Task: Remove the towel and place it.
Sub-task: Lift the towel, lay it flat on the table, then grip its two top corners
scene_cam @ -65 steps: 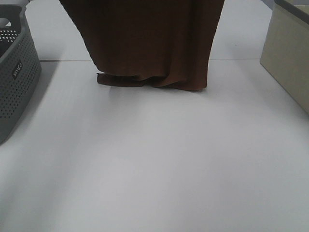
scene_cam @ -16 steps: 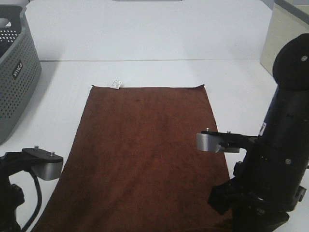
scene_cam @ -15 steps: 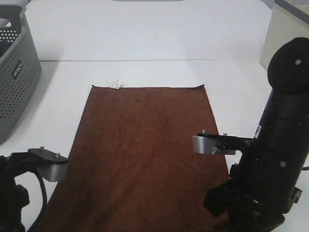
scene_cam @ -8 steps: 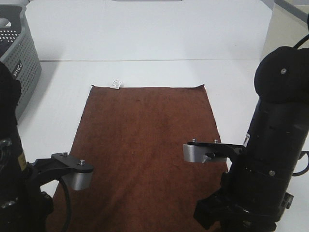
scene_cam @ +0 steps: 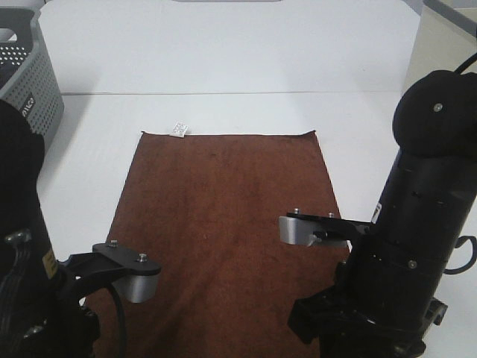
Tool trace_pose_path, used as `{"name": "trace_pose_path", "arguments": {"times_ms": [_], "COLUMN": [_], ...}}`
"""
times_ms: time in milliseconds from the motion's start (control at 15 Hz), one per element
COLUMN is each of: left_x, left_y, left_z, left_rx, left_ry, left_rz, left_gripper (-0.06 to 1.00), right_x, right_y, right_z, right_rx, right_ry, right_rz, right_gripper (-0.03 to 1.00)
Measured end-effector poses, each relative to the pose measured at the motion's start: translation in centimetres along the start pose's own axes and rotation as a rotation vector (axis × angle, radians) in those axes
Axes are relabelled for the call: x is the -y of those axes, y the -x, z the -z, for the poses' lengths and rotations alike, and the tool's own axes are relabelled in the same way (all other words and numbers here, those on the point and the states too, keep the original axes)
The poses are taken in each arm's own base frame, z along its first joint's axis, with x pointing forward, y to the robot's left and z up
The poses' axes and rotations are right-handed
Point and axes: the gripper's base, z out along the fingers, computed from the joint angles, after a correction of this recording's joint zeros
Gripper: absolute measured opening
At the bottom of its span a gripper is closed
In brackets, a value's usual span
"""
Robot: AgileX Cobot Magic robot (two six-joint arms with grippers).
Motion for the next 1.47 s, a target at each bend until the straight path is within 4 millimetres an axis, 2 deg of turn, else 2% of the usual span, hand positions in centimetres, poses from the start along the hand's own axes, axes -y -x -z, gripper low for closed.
{"name": "trace_pose_path", "arguments": {"times_ms": [133, 200, 267, 533, 600, 733, 867, 1000, 1133, 1267, 1467], "left_x": [0.0, 0.0, 0.2, 0.7, 0.8, 0.2, -2.0, -5.5, -9.6, -13.2, -17.1], "left_y": [0.1, 0.2, 0.3, 1.4, 1.8, 3.0, 4.1, 5.1, 6.2, 7.7, 10.5], "left_z": [0.0, 0.1, 0.3, 1.9, 2.6, 4.7, 7.6, 10.7, 13.2, 14.9, 16.1], "left_rx": [0.010, 0.013, 0.016, 0.062, 0.087, 0.156, 0.251, 0.361, 0.440, 0.517, 0.584], "left_ry": [0.000, 0.000, -0.003, 0.012, 0.044, 0.126, 0.165, 0.190, 0.202, 0.224, 0.250], "left_rz": [0.048, 0.052, 0.052, 0.001, -0.029, -0.071, -0.025, 0.038, 0.142, 0.221, 0.275], "left_gripper": [0.67, 0.78, 0.83, 0.86, 0.86, 0.86, 0.86, 0.86, 0.86, 0.86, 0.86], "right_x": [0.0, 0.0, 0.0, 0.0, -0.1, 0.1, 2.8, 5.0, 5.3, 5.0, 6.1], "right_y": [0.0, 0.0, 0.0, 0.0, 0.0, 0.2, 0.7, 1.3, 2.3, 3.5, 6.9], "right_z": [0.0, 0.0, 0.0, 0.2, 0.8, 3.9, 7.7, 11.4, 14.6, 16.9, 18.9], "right_rx": [0.000, 0.000, 0.001, 0.018, 0.060, 0.214, 0.367, 0.506, 0.682, 0.796, 0.780], "right_ry": [0.001, 0.001, 0.001, -0.016, -0.040, -0.048, -0.018, -0.005, -0.056, -0.104, -0.200], "right_rz": [-0.016, -0.015, -0.015, -0.003, 0.022, 0.014, -0.093, -0.160, -0.136, -0.116, -0.107], "right_gripper": [0.68, 0.76, 0.81, 0.84, 0.84, 0.84, 0.84, 0.84, 0.85, 0.89, 0.90]}}
